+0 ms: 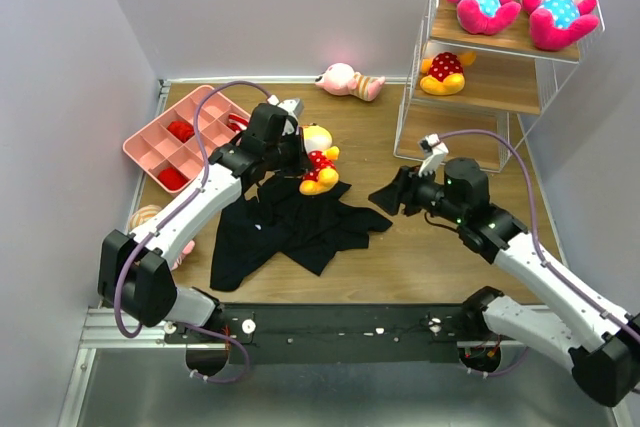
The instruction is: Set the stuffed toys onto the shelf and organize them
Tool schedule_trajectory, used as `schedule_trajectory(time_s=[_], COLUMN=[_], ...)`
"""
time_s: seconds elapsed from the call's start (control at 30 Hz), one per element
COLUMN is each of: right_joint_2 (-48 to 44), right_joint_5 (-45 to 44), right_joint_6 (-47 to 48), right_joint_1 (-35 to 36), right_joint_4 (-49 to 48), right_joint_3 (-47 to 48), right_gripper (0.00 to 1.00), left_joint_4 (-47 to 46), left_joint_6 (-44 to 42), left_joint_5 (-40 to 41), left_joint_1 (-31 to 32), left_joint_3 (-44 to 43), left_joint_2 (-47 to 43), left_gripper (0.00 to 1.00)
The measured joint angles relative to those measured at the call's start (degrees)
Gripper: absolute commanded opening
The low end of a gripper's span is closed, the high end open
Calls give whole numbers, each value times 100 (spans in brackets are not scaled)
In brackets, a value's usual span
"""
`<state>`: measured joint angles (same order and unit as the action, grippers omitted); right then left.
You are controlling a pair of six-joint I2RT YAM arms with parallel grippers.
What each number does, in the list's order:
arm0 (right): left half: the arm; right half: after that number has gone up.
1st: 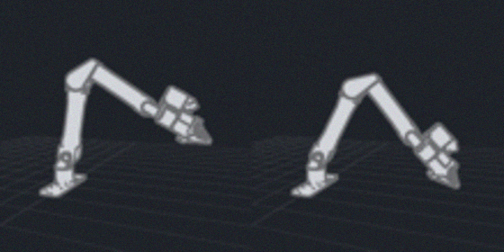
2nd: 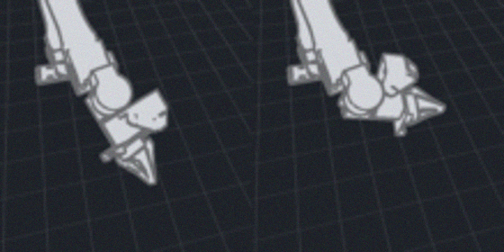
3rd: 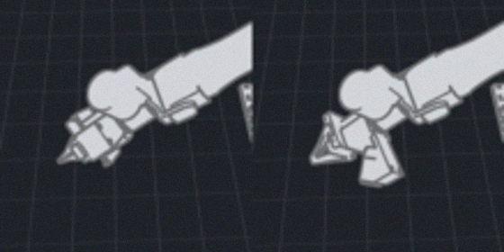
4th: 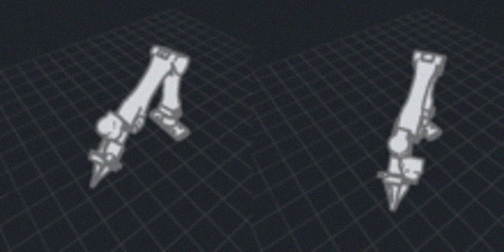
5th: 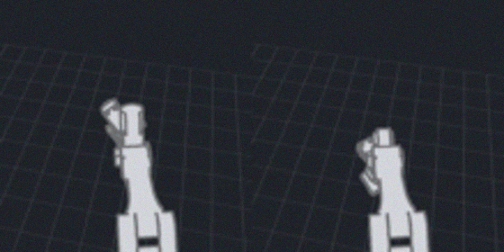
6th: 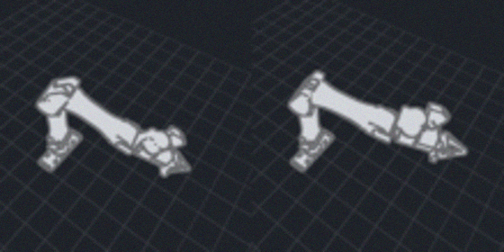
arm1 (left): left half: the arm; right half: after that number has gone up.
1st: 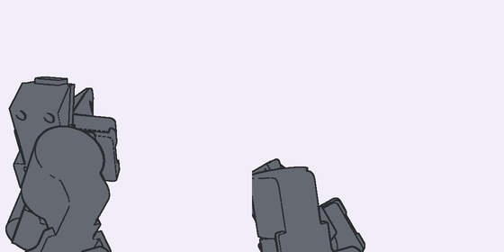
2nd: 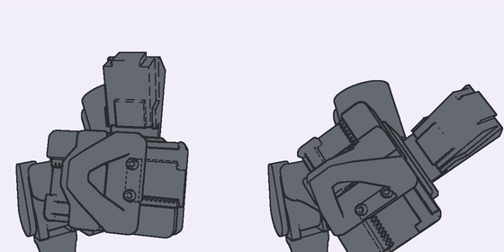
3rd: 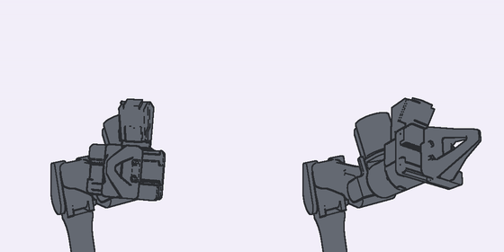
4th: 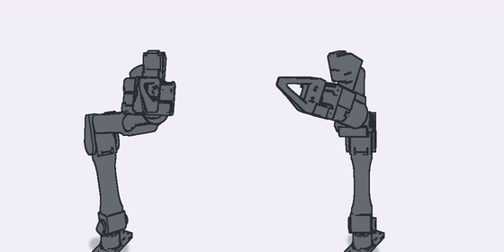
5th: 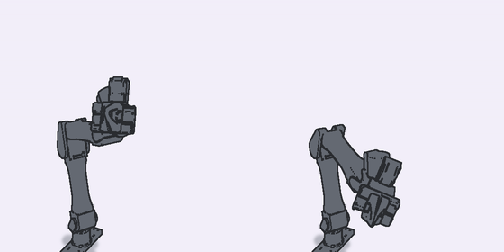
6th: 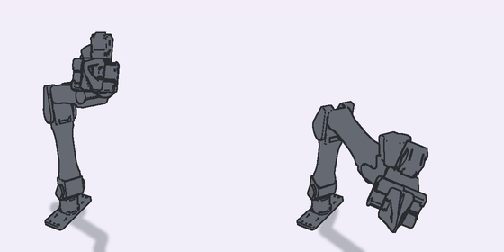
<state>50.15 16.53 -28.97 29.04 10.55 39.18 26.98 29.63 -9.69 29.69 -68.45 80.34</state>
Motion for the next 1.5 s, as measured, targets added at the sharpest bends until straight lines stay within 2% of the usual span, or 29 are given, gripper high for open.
schedule_trajectory(time_s=[0.17, 0.3, 0.57, 0.73, 0.77, 0.83, 0.87, 0.9, 0.93, 1.03, 1.13, 1.17, 1.27, 1.37, 1.5], right_joint_2=[407, 938, 2022, 2448, 2540, 2704, 2761, 2796, 2804, 2771, 2575, 2481, 2096, 1757, 866], right_joint_5=[-785, -1178, -1604, -1897, -1947, -2006, -2020, -2028, -2039, -2133, -2205, -2234, -2330, -2474, -2879], right_joint_6=[210, 352, 522, 568, 573, 564, 551, 538, 525, 442, 398, 356, 251, 155, 52], right_joint_1=[811, 1147, 1639, 1711, 1709, 1711, 1716, 1716, 1716, 1718, 1718, 1716, 1716, 1716, 1716], right_joint_4=[-68, -155, -297, -310, -304, -280, -271, -273, -271, -306, -361, -393, -378, -260, 142], right_joint_3=[625, 1137, 1808, 2000, 2037, 2127, 2155, 2162, 2162, 2129, 1904, 1792, 1443, 1290, 960], right_gripper=[67, 72, 72, 65, 62, 41, 30, 8, 1, 1, 1, 1, 1, 1, 1], left_joint_4=[-122, -170, -280, -313, -321, -334, -332, -334, -334, -341, -376, -391, -459, -507, -511], left_joint_6=[72, 127, 221, 264, 273, 280, 280, 280, 280, 275, 315, 313, 334, 345, 356], left_joint_5=[-374, -527, -699, -728, -728, -728, -726, -726, -726, -728, -754, -780, -839, -879, -868], left_joint_1=[0, 0, 0, 0, 0, 0, -2, -7, -7, -13, -26, -35, -48, -76, -120], left_joint_3=[42, 74, 140, 140, 140, 140, 142, 144, 146, 175, 175, 177, 177, 184, 184], left_joint_2=[0, -9, -83, -98, -103, -107, -107, -107, -107, -144, -170, -181, -229, -310, -411], left_gripper=[0, 0, 0, 0, 0, 0, 0, 0, 0, 36, 56, 70, 83, 86, 87])
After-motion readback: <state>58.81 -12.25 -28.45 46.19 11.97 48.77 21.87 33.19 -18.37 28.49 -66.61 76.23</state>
